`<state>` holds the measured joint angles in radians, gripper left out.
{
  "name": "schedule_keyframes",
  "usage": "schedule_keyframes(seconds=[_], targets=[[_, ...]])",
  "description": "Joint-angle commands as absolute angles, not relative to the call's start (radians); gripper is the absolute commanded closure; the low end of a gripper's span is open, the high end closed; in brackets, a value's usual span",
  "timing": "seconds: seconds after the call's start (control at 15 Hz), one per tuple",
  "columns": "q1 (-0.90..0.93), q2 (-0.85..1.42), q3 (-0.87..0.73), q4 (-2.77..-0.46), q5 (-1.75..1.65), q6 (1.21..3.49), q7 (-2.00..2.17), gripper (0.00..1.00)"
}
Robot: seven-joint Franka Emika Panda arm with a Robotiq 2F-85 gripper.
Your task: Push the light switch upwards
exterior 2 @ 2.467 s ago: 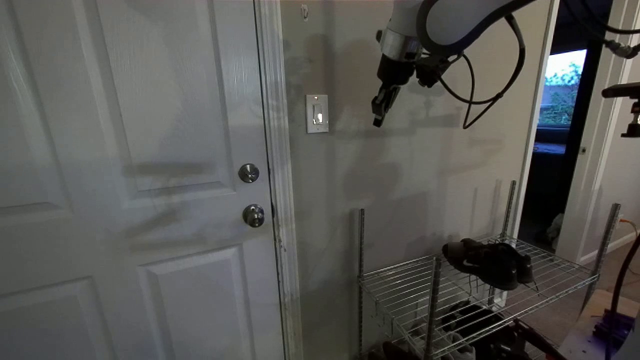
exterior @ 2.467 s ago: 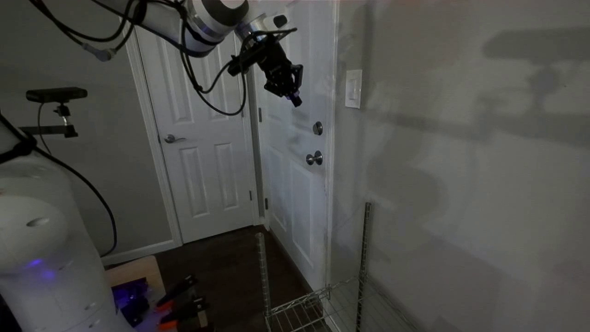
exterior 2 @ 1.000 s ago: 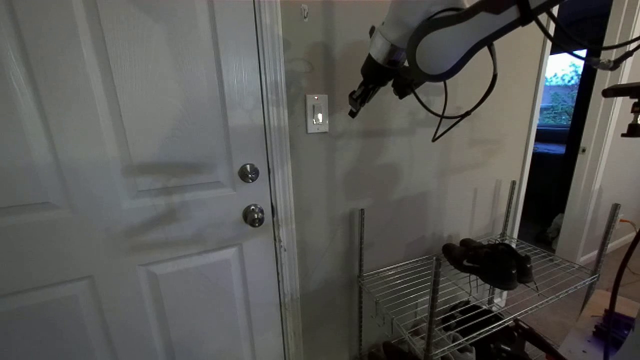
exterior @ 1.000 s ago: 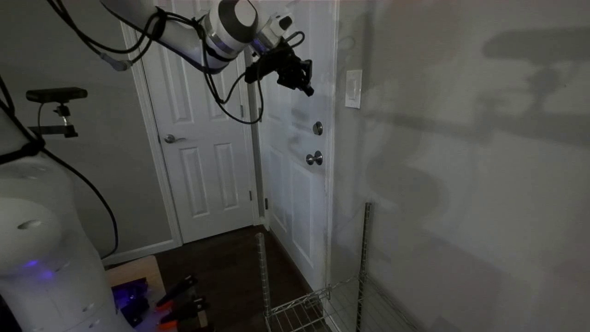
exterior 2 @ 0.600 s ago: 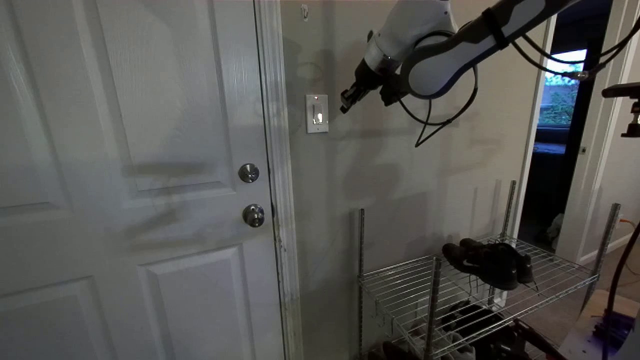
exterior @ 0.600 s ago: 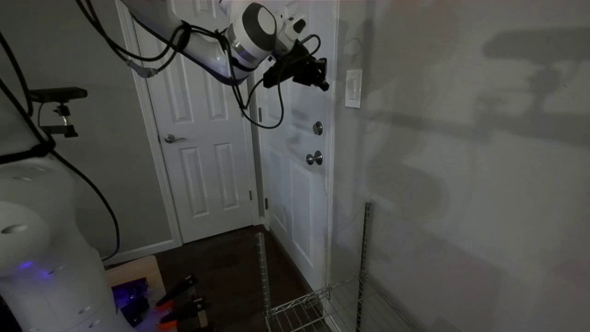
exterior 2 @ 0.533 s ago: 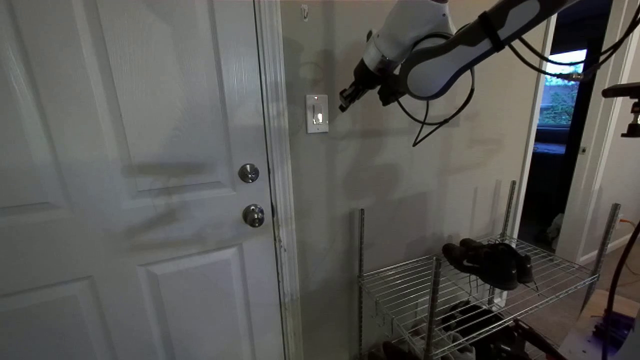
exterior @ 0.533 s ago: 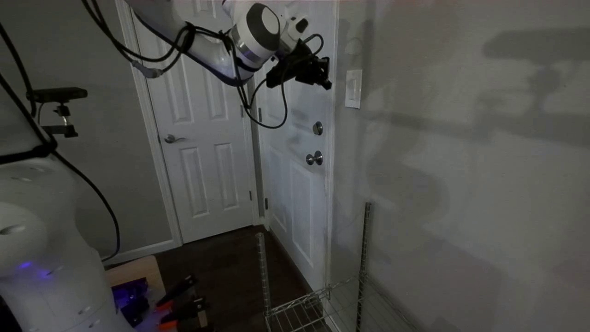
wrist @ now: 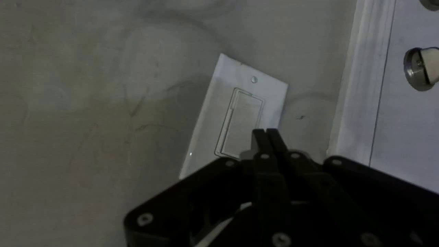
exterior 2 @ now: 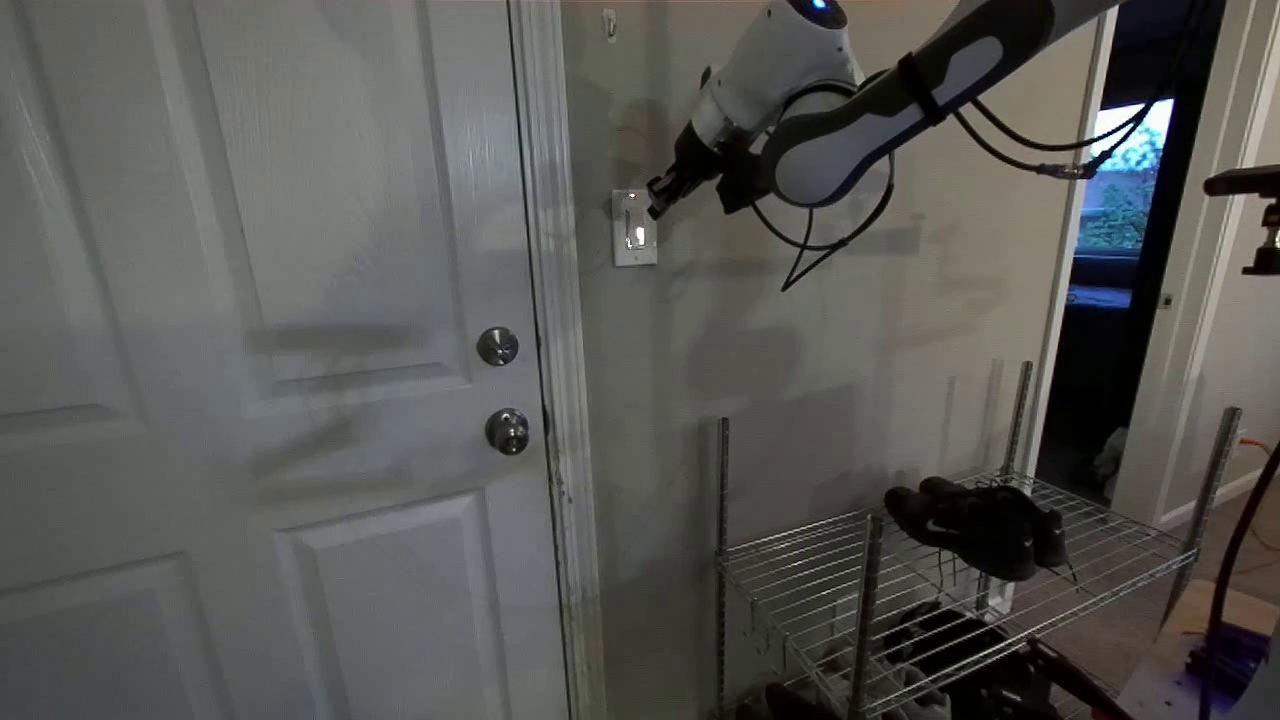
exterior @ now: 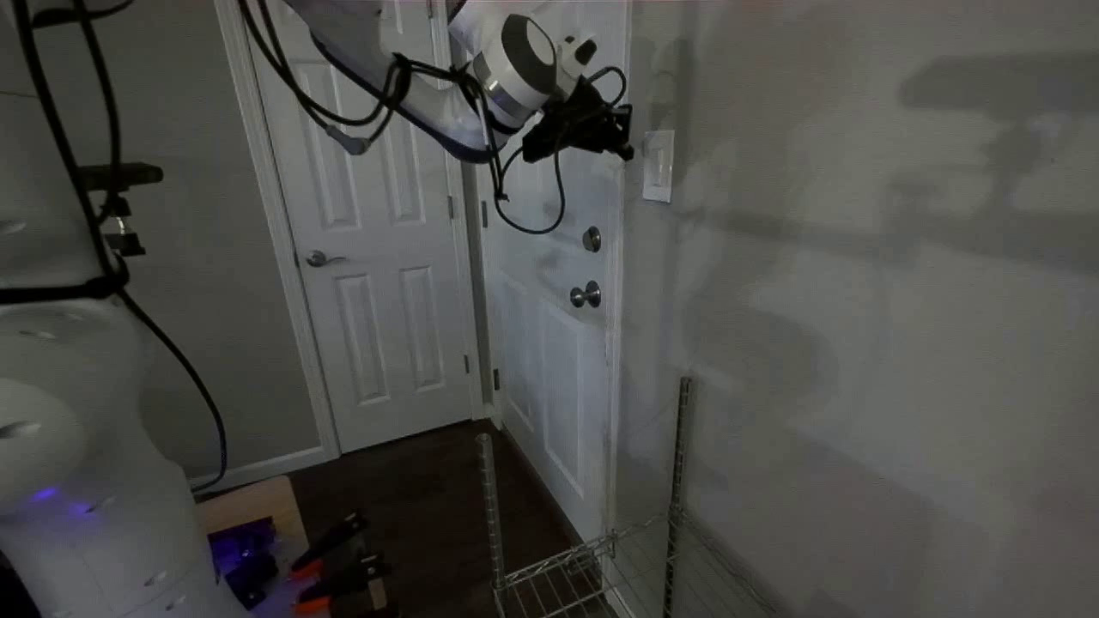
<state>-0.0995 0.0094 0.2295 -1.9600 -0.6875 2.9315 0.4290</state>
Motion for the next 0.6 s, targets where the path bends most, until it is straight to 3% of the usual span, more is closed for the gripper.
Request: schedule_keyframes(seconds=[0.0, 0.53], targets=[[-0.091, 0.068, 0.232, -1.897, -0.726, 2.943, 0.472, 0.95], [-0.078, 0.144, 0.206, -1.798, -0.774, 2.928, 0.529, 0.95]])
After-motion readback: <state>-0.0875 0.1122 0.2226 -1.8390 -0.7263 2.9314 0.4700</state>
